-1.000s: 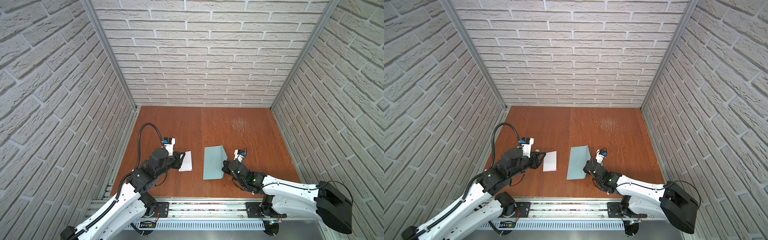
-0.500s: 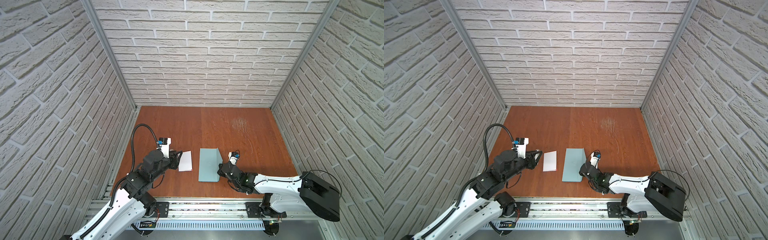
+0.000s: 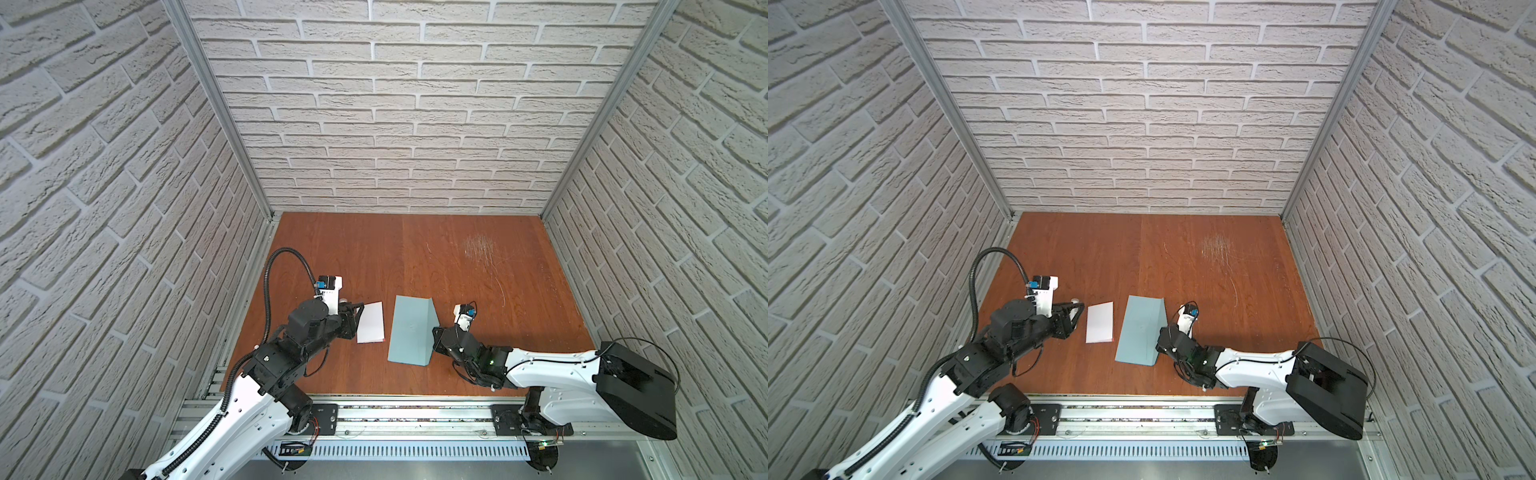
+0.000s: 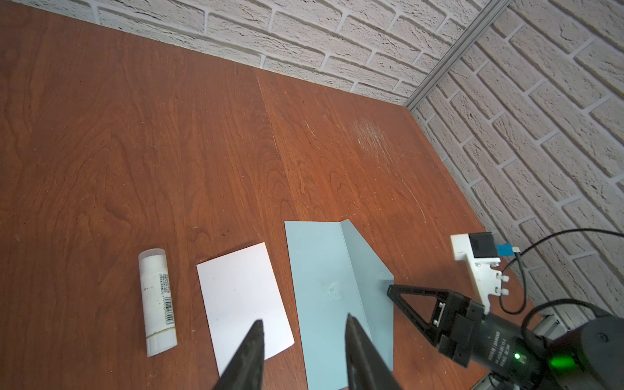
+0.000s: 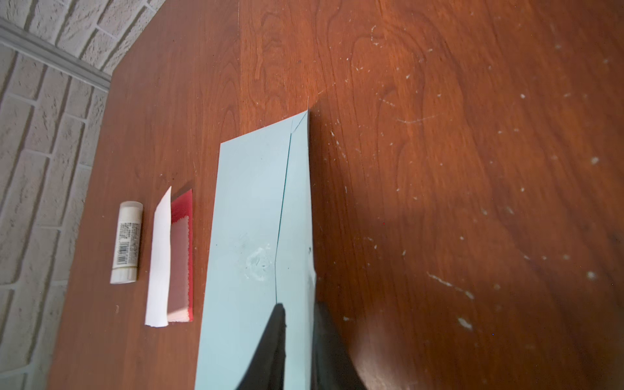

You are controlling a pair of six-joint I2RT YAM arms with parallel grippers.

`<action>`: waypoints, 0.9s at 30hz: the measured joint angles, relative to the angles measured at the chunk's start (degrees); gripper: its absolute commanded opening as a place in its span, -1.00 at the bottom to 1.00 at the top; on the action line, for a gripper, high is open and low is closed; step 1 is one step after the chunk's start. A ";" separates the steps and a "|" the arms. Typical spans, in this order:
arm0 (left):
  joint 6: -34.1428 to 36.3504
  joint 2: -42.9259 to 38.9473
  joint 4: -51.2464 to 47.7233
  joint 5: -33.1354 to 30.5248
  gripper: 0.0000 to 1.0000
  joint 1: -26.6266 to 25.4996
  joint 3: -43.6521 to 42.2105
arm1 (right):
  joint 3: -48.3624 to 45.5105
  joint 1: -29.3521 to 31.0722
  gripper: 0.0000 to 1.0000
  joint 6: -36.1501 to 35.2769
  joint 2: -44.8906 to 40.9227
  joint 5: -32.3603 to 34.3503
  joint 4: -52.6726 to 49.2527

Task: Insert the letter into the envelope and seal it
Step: 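Drag the envelope toward the robot beside the card with the right gripper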

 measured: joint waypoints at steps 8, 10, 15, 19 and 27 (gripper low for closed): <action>0.00 1.20 0.24 -0.02 -0.19 0.00 0.00 | 1.99 0.07 -0.24 -0.55 -2.89 2.69 -7.08; 0.00 1.84 0.24 -0.02 -0.19 0.02 0.00 | 2.89 0.07 -0.22 -1.03 -2.95 3.23 -8.85; 0.02 3.04 0.28 -0.02 -0.18 0.07 0.00 | 3.82 -0.68 -0.17 -1.77 -2.40 3.39 -11.41; 0.04 3.65 0.35 -0.02 -0.17 0.09 0.00 | 4.04 -1.66 0.00 -3.10 -1.95 2.71 -13.46; 0.04 4.31 0.63 -0.42 -0.13 0.42 0.00 | 11.80 -2.38 0.23 -10.49 -3.19 1.88 -21.09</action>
